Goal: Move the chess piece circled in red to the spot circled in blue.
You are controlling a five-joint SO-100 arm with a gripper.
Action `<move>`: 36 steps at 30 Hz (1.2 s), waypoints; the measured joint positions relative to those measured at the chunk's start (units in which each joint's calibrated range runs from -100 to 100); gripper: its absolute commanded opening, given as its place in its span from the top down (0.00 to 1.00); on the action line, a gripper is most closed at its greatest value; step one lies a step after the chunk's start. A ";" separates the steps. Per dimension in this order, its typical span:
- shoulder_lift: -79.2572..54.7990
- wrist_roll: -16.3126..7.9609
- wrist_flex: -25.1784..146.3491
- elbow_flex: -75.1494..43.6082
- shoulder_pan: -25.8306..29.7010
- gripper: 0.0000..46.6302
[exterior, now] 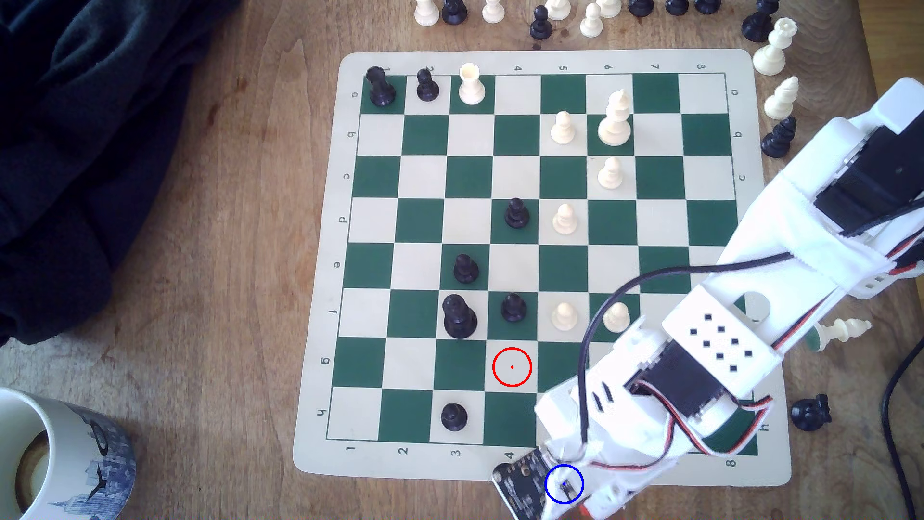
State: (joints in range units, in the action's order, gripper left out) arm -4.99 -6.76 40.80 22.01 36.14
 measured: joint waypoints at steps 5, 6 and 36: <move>4.78 -0.15 4.70 0.27 -1.18 0.50; 7.29 -0.10 4.94 1.90 -1.18 0.50; 65.44 3.22 -33.23 64.89 -33.55 1.00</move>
State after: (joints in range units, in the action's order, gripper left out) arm 60.45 -3.54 7.57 86.90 2.58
